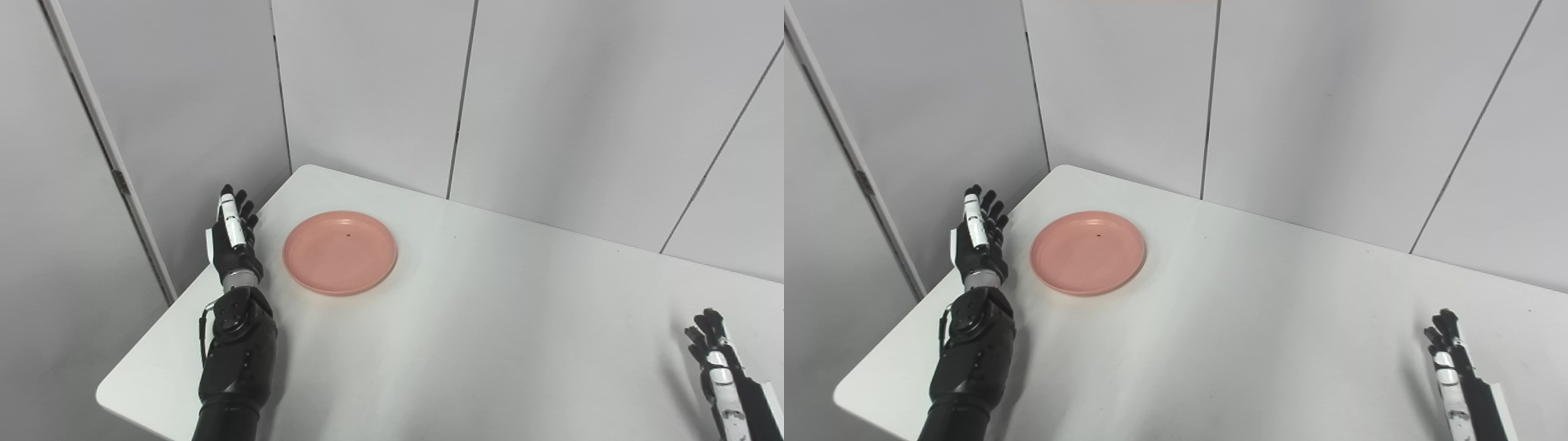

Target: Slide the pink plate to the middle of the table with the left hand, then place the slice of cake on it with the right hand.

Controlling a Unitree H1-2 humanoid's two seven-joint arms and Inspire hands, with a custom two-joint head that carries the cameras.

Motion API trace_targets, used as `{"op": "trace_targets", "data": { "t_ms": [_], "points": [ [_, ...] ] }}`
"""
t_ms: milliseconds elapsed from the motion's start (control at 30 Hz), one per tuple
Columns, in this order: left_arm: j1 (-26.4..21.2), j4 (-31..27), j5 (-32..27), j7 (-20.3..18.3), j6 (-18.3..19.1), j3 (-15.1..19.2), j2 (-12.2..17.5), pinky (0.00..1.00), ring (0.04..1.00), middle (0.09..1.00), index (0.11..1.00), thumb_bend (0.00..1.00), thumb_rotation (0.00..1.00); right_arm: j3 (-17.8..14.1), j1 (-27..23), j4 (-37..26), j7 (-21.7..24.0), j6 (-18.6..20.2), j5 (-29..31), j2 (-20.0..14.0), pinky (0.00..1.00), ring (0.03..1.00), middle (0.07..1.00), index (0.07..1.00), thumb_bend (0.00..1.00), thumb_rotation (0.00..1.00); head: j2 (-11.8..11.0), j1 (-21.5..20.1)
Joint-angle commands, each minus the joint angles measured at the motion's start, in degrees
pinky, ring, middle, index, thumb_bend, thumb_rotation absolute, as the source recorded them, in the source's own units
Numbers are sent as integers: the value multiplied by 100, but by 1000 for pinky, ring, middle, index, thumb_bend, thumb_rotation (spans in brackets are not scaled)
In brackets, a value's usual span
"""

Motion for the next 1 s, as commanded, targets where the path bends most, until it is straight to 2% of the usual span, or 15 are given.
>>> {"op": "trace_targets", "data": {
  "t_ms": [0, 267, 967],
  "points": [
    [-202, -89, 7, -83, -6, -65, 78, 937, 915, 918, 922, 419, 1000, 23, 439, 227, 10, 36, -23, 33, 998, 964, 986, 996, 356, 1000, 5, -4],
    [-190, -56, -265, -262, 200, -74, 1, 937, 923, 920, 925, 405, 1000, 9, 448, 207, 9, 13, -9, 65, 987, 957, 982, 992, 369, 1000, 36, -46],
    [-173, 118, -76, -359, 541, -514, -80, 918, 911, 908, 911, 395, 1000, 23, 458, 171, -48, -26, -113, 119, 975, 946, 974, 987, 367, 1000, 124, -163]
  ]
}}
